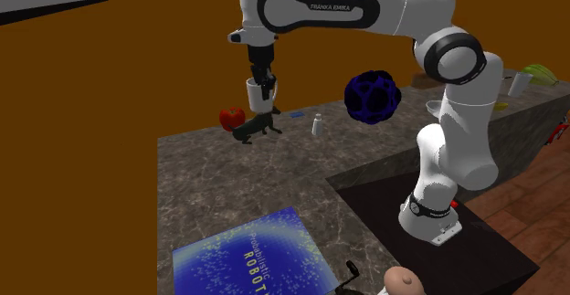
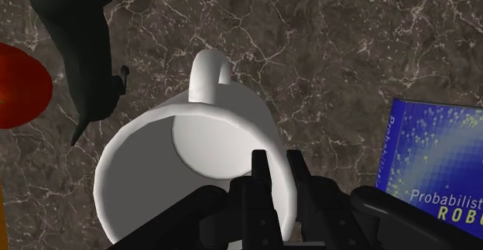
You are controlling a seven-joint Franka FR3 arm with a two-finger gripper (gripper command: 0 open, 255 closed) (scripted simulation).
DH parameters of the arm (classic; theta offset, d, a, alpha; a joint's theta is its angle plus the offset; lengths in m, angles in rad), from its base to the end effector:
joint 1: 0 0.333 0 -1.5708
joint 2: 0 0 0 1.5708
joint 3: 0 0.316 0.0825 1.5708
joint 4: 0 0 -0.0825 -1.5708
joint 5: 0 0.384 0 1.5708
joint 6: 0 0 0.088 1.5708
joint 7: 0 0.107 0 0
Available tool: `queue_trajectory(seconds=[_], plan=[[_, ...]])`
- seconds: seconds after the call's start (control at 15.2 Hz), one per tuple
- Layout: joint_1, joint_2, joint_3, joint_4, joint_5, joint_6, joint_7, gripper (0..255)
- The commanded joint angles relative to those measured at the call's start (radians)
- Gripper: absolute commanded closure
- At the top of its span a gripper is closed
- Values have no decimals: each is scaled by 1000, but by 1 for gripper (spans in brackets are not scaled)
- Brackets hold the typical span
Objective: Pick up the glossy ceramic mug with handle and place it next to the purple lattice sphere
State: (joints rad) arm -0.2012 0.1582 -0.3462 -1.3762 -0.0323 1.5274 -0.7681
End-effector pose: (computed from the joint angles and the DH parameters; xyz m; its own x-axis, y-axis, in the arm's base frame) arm 0.5169 -0.2981 0.6262 0.9739 0.2193 -0.0578 0.2228 -0.9728 0.0632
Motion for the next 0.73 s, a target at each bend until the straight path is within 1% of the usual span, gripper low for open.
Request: queue_trajectory(seconds=[0.0,0.33,0.66], plan=[[-3,14,-1,49,5,-35,-4,255],[-14,53,-4,170,18,-120,-16,255],[-33,109,-9,321,39,-216,-31,255]])
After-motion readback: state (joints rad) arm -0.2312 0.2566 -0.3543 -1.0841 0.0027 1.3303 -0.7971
